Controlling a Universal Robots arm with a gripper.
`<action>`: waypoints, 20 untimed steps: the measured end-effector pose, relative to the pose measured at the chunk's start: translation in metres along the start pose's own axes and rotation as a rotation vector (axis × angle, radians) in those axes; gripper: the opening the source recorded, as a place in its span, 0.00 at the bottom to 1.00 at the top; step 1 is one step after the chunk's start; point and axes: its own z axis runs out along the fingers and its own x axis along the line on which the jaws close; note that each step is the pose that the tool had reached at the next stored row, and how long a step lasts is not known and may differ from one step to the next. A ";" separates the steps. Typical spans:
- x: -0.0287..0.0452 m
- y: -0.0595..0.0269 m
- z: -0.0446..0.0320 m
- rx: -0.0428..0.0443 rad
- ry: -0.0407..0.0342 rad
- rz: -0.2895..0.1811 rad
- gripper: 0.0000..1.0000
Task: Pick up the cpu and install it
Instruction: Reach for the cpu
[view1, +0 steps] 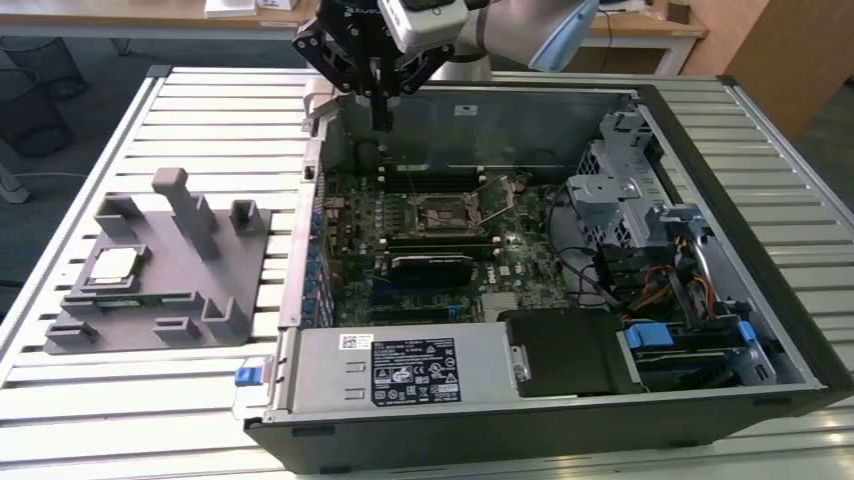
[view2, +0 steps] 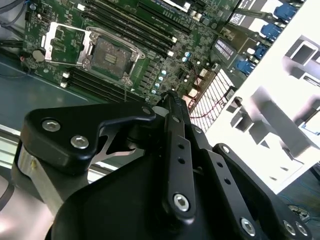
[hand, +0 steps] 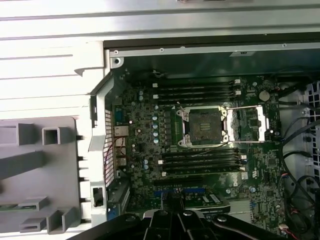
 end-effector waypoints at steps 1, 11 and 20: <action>0.0008 -0.0001 0.0001 -0.0001 -0.0001 0.000 0.11; 0.0104 -0.0008 0.0007 0.0000 0.0000 0.000 0.11; 0.0182 -0.0015 0.0014 0.0001 0.0001 0.000 0.11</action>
